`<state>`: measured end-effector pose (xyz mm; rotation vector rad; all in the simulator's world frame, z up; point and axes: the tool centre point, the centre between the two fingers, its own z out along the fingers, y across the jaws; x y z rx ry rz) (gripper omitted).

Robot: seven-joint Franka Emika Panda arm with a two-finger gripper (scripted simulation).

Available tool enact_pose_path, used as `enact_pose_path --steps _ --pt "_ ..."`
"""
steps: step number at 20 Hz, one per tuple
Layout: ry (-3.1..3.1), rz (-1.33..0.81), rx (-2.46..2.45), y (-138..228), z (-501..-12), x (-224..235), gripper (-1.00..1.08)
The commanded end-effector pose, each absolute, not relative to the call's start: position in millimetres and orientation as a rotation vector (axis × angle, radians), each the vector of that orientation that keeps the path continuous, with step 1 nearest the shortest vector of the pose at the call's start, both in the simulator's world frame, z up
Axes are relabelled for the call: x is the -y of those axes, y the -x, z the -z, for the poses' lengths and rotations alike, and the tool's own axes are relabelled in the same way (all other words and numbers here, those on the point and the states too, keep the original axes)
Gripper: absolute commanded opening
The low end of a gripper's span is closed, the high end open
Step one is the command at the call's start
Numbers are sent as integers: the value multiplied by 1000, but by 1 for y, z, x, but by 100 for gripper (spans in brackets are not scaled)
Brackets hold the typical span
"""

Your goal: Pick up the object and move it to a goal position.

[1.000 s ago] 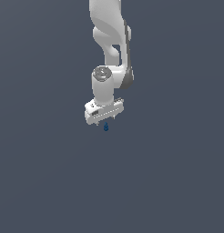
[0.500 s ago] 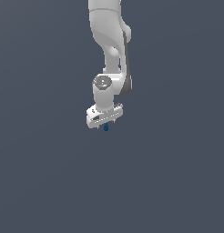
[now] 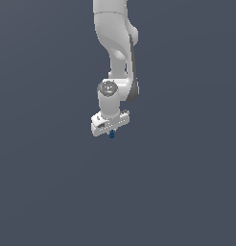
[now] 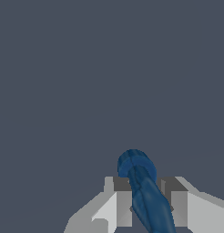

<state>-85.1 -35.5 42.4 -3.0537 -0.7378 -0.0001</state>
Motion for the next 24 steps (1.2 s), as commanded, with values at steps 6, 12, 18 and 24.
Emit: enact_pose_path --steps 6,12,18,24 --pt "3054 0 738 84 -43 35 -100" --pt "3054 0 738 72 -50 25 -100" --pt "3054 0 738 46 -66 5 -100" --pt "3054 0 738 11 -86 -23 -100"
